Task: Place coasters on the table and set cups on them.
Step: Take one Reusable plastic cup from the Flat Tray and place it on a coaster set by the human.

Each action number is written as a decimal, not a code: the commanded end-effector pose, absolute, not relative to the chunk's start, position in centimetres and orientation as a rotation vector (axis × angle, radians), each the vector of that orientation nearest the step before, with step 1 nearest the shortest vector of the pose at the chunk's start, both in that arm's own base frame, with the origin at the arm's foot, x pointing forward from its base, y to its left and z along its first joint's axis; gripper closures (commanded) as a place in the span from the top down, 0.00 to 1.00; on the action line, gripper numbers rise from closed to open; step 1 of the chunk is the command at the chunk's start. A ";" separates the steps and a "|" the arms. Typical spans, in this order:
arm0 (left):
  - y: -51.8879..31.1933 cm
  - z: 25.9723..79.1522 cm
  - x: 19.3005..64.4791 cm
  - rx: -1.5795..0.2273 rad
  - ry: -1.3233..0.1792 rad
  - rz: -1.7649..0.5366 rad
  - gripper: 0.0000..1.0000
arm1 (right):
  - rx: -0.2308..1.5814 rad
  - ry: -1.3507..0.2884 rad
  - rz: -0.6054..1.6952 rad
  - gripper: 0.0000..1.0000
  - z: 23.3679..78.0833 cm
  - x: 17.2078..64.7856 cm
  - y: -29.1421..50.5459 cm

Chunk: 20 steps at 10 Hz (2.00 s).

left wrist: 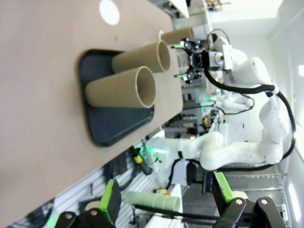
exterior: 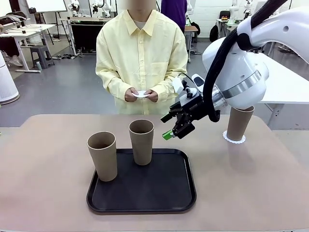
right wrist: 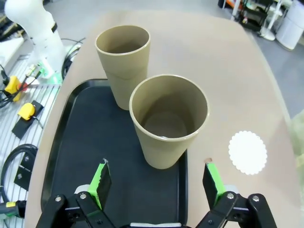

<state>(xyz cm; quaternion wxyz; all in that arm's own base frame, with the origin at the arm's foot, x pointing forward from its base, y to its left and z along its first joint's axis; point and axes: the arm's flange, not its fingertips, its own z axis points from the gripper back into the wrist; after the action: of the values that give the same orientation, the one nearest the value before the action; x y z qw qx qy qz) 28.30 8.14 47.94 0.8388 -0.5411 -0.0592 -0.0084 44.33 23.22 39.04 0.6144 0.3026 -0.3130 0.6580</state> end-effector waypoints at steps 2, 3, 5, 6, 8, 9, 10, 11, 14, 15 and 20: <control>8.2 48.0 28.2 -1.153 -0.132 -0.025 1.00 | 0.764 -0.841 1.418 1.00 36.0 44.6 20.4; 8.2 48.0 28.2 -1.153 -0.132 -0.025 1.00 | 0.789 -0.848 1.378 1.00 34.6 44.5 19.7; 8.2 48.0 28.2 -1.153 -0.132 -0.025 1.00 | 0.852 -0.873 1.353 1.00 32.2 44.4 18.9; 8.2 48.0 28.2 -1.153 -0.132 -0.025 1.00 | 0.889 -0.872 1.339 1.00 31.1 44.4 18.7; 8.2 48.0 28.2 -1.153 -0.132 -0.025 1.00 | 0.991 -0.916 1.327 1.00 29.7 44.7 18.6; 8.2 48.0 28.2 -1.153 -0.132 -0.025 1.00 | 1.007 -0.955 1.327 1.00 29.1 44.9 18.6; 8.2 48.0 28.2 -1.153 -0.132 -0.025 1.00 | 1.018 -0.973 1.317 1.00 28.6 45.1 18.5; 8.2 48.0 28.2 -1.153 -0.132 -0.025 1.00 | 1.030 -0.960 1.300 1.00 27.8 45.5 18.8; 8.2 48.0 28.2 -1.153 -0.132 -0.025 1.00 | 1.023 -0.929 1.319 1.00 27.2 45.5 19.7; 8.2 48.0 28.2 -1.153 -0.132 -0.025 1.00 | 1.035 -0.905 1.310 1.00 27.5 45.1 18.9; 8.2 48.0 28.2 -1.153 -0.132 -0.025 1.00 | 1.118 -0.970 1.291 1.00 26.5 46.5 20.3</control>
<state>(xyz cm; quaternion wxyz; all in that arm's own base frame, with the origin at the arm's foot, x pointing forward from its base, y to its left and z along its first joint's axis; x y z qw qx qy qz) 28.29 8.14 47.95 0.8388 -0.5411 -0.0592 -0.0084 45.65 19.54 27.24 0.5723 0.4597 -0.3915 0.5548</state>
